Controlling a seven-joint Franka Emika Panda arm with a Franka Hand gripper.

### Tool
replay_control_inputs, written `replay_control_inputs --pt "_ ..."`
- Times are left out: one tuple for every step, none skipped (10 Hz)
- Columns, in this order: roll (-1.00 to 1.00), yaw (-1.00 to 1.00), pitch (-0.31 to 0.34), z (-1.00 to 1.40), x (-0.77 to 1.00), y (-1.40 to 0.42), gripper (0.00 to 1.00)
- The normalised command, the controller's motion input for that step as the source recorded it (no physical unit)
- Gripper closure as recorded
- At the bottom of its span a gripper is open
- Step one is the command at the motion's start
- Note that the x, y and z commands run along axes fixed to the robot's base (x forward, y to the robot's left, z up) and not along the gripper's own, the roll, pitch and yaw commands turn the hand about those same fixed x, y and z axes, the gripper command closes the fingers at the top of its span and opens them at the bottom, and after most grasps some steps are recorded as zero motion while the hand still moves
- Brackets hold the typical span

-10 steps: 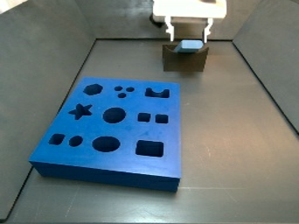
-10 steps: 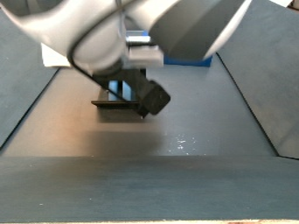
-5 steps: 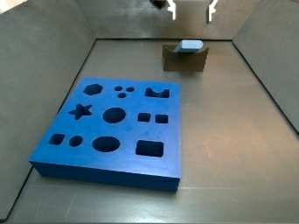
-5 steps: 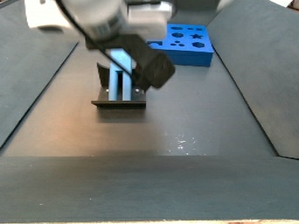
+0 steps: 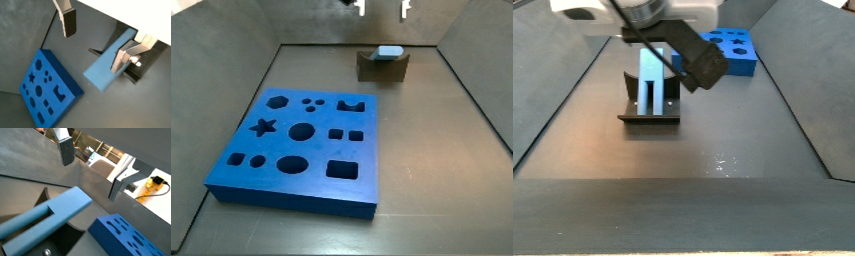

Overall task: Pick up the square-circle object. Move up. Place the square-circle object on the fixture. Regrasp the square-circle object. Move to above the board. Insert the square-circle object.
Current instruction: Regrasp the square-circle object.

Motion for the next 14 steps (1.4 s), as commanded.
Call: replay_control_inputs --pt "0.04 0.05 -0.163 0.01 -1.0 -0.01 0.0" --pt "0.04 0.07 -0.175 0.01 -1.0 -0.01 0.0" --pt "0.04 0.08 -0.183 0.01 -1.0 -0.02 0.0" --pt "0.04 0.1 -0.185 0.01 -1.0 -0.02 0.0" --pt "0.03 0.11 -0.179 0.01 -1.0 -0.02 0.0" --pt "0.03 0.12 -0.172 0.01 -0.96 -0.02 0.0" --pt "1.0 -0.99 -0.039 -0.7 -0.69 -1.0 0.0" --pt "1.0 -0.98 -0.045 -0.68 -0.58 -1.0 0.0" --pt "1.0 -0.98 -0.061 -0.57 -0.49 -1.0 0.0" --pt "1.0 -0.99 -0.11 -0.24 -0.25 -0.78 0.0" --pt "1.0 -0.99 -0.128 -0.17 -0.17 -0.65 0.0" --pt "1.0 -0.99 -0.159 -0.09 -0.07 -0.4 0.0" --pt "1.0 -0.99 -0.18 -0.06 -0.04 -0.2 0.0" --pt "1.0 -1.0 -0.21 -0.02 -0.03 -0.01 0.0"
